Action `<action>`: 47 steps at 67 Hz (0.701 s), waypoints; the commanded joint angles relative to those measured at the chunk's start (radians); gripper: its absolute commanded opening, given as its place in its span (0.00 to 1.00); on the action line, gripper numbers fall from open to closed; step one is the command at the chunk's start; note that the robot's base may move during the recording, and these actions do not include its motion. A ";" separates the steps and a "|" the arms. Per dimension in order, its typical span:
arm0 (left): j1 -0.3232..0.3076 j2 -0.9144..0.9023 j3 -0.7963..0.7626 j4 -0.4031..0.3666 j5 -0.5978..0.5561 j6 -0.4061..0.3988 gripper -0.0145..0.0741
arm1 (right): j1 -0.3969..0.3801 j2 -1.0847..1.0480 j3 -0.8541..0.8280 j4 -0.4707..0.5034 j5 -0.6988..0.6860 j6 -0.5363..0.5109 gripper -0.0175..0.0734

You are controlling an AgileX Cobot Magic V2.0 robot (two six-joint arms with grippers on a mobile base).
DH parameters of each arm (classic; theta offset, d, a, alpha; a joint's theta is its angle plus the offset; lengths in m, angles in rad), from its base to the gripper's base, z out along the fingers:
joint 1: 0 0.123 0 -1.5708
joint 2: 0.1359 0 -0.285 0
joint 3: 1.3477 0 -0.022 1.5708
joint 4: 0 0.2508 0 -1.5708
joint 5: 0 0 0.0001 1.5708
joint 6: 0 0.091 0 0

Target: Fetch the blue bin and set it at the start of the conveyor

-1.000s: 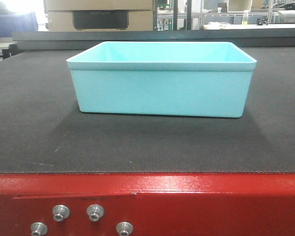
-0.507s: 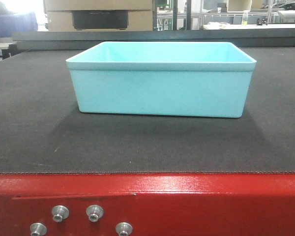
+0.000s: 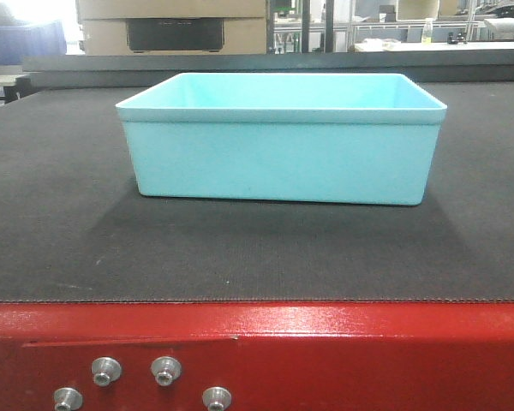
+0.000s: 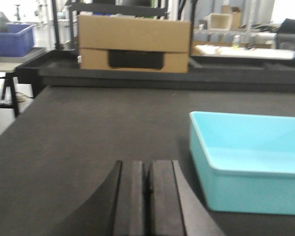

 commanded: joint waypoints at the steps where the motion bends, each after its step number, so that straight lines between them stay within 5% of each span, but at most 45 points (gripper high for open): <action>1: 0.043 -0.051 0.045 -0.054 0.014 0.081 0.04 | 0.000 -0.004 0.002 -0.008 -0.022 -0.003 0.02; 10: 0.108 -0.167 0.203 -0.088 -0.100 0.097 0.04 | 0.000 -0.004 0.002 -0.008 -0.022 -0.003 0.02; 25: 0.116 -0.265 0.427 -0.090 -0.263 0.097 0.04 | 0.000 -0.004 0.002 -0.008 -0.022 -0.003 0.02; 29: 0.116 -0.265 0.427 -0.092 -0.184 0.097 0.04 | 0.000 -0.006 0.002 -0.008 -0.022 -0.003 0.02; 47: 0.116 -0.265 0.427 -0.092 -0.183 0.097 0.04 | 0.000 -0.008 0.002 -0.008 -0.023 -0.003 0.02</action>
